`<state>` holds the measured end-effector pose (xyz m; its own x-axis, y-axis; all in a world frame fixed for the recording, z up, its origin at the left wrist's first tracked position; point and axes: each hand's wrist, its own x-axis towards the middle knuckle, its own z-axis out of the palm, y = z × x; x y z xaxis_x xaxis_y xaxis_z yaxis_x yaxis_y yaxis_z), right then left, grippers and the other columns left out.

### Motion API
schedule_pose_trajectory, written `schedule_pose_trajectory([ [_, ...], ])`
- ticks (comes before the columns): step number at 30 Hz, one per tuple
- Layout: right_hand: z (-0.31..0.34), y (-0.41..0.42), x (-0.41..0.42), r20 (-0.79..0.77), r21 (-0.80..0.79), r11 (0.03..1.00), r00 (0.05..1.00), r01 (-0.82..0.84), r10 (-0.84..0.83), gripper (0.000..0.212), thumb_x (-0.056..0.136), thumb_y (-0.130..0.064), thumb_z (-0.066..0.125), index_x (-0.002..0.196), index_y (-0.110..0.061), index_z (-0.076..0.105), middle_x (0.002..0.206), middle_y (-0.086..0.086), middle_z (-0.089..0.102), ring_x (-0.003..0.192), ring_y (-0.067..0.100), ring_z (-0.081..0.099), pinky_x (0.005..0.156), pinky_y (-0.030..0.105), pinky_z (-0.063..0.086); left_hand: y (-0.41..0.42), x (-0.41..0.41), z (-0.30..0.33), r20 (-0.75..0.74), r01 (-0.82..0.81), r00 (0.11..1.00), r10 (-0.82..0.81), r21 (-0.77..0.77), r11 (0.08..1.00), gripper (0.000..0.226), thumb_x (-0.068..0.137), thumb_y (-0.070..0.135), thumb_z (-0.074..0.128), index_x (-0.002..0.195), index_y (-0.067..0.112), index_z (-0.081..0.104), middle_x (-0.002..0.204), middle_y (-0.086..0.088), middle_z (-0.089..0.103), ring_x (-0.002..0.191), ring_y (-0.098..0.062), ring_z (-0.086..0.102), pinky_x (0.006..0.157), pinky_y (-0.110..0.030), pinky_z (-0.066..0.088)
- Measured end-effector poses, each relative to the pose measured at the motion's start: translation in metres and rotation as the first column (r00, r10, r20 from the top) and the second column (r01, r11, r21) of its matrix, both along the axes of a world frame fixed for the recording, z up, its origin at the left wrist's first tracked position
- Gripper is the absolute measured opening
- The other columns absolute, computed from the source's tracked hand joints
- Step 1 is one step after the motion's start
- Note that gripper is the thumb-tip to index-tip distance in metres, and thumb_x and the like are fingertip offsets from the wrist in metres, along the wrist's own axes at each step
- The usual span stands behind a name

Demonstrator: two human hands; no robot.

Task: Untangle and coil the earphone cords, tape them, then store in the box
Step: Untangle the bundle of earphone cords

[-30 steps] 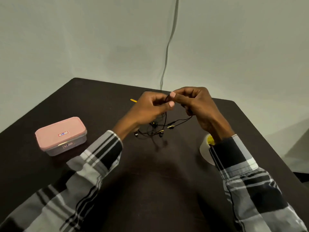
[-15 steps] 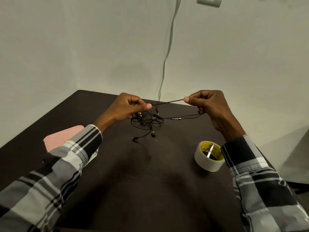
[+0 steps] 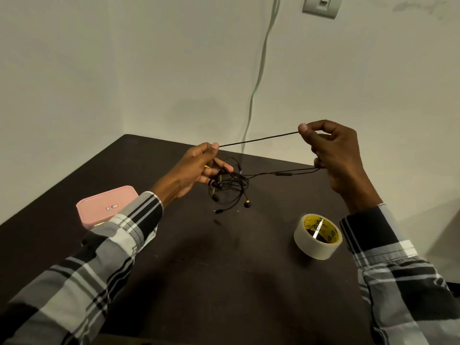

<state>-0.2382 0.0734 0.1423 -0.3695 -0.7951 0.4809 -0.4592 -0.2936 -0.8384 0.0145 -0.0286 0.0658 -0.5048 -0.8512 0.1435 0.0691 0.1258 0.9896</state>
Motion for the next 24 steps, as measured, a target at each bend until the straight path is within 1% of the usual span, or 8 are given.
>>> schedule_pose_trajectory([
  [3,0.003,0.002,-0.008,-0.31,-0.055,0.998,0.949,0.04,-0.055,0.022,0.081,-0.04,0.079,0.082,-0.018,0.075,0.05,0.004,0.047,0.048,0.015,0.035,0.055,0.028,0.037,-0.003,0.005,-0.006,0.108,-0.02,0.994,0.029,-0.082,0.996,0.025,0.092,0.032,0.065,0.095,0.014,0.048,0.1,-0.008,0.075,0.1,-0.018,0.072,0.087,-0.049,0.057],
  [8,0.001,-0.002,-0.011,-0.501,-0.067,0.991,0.856,0.114,-0.132,0.01,0.081,-0.029,0.081,0.085,-0.024,0.073,0.065,0.0,0.062,0.055,0.009,0.052,0.06,0.025,0.044,-0.004,0.001,-0.012,0.018,-0.151,0.988,0.152,-0.073,0.986,0.033,0.086,0.014,0.073,0.075,0.019,0.042,0.087,-0.01,0.065,0.1,-0.022,0.072,0.08,-0.039,0.06],
  [10,-0.003,-0.002,-0.009,-0.422,-0.103,0.987,0.893,0.122,-0.154,0.007,0.086,-0.029,0.076,0.086,-0.023,0.074,0.072,0.0,0.067,0.057,0.012,0.06,0.061,0.032,0.054,-0.003,0.0,-0.016,0.006,-0.177,0.984,0.178,-0.085,0.981,0.035,0.085,0.007,0.073,0.075,0.018,0.042,0.088,-0.015,0.063,0.097,-0.02,0.072,0.073,-0.031,0.061],
  [12,-0.004,-0.001,-0.004,-0.125,-0.102,0.993,0.989,0.064,-0.077,0.014,0.089,-0.033,0.073,0.09,-0.019,0.075,0.072,0.0,0.064,0.056,0.012,0.062,0.064,0.037,0.06,-0.003,-0.001,-0.02,0.053,-0.167,0.983,0.175,-0.119,0.979,0.034,0.084,0.001,0.073,0.076,0.016,0.044,0.091,-0.021,0.065,0.092,-0.015,0.072,0.069,-0.024,0.058],
  [15,-0.004,-0.002,0.006,0.185,-0.019,1.0,0.983,-0.014,0.017,0.029,0.089,-0.042,0.071,0.087,-0.013,0.074,0.057,0.0,0.048,0.048,0.011,0.043,0.05,0.027,0.047,-0.002,-0.007,-0.021,0.139,-0.136,0.977,0.16,-0.169,0.976,0.032,0.082,-0.004,0.073,0.076,0.015,0.047,0.091,-0.02,0.068,0.082,-0.006,0.072,0.067,-0.017,0.054],
  [18,-0.003,-0.007,0.013,0.242,0.022,0.999,0.97,-0.032,0.026,0.041,0.087,-0.05,0.07,0.082,-0.01,0.073,0.054,-0.001,0.035,0.048,0.011,0.031,0.047,0.024,0.029,-0.001,-0.013,-0.018,0.168,-0.11,0.976,0.139,-0.171,0.979,0.03,0.085,0.002,0.072,0.08,0.015,0.046,0.078,-0.005,0.068,0.074,-0.007,0.07,0.072,-0.027,0.056],
  [20,-0.003,-0.009,0.015,0.264,0.037,0.999,0.965,-0.015,0.005,0.048,0.085,-0.053,0.069,0.083,-0.005,0.073,0.055,0.002,0.033,0.047,0.011,0.029,0.048,0.026,0.025,0.002,-0.015,-0.015,0.112,-0.046,0.992,0.057,-0.097,0.994,0.03,0.088,0.005,0.07,0.086,0.015,0.041,0.079,-0.005,0.07,0.078,-0.018,0.074,0.071,-0.033,0.059],
  [24,-0.016,-0.017,0.015,0.188,0.152,0.988,0.981,0.015,-0.043,0.031,0.086,-0.035,0.074,0.08,-0.004,0.072,0.055,0.0,0.039,0.044,0.009,0.029,0.042,0.021,0.024,0.01,-0.017,-0.012,0.015,-0.01,1.0,0.01,0.007,1.0,0.042,0.086,0.011,0.073,0.091,0.019,0.033,0.076,-0.005,0.071,0.071,-0.022,0.074,0.056,-0.027,0.054],
])
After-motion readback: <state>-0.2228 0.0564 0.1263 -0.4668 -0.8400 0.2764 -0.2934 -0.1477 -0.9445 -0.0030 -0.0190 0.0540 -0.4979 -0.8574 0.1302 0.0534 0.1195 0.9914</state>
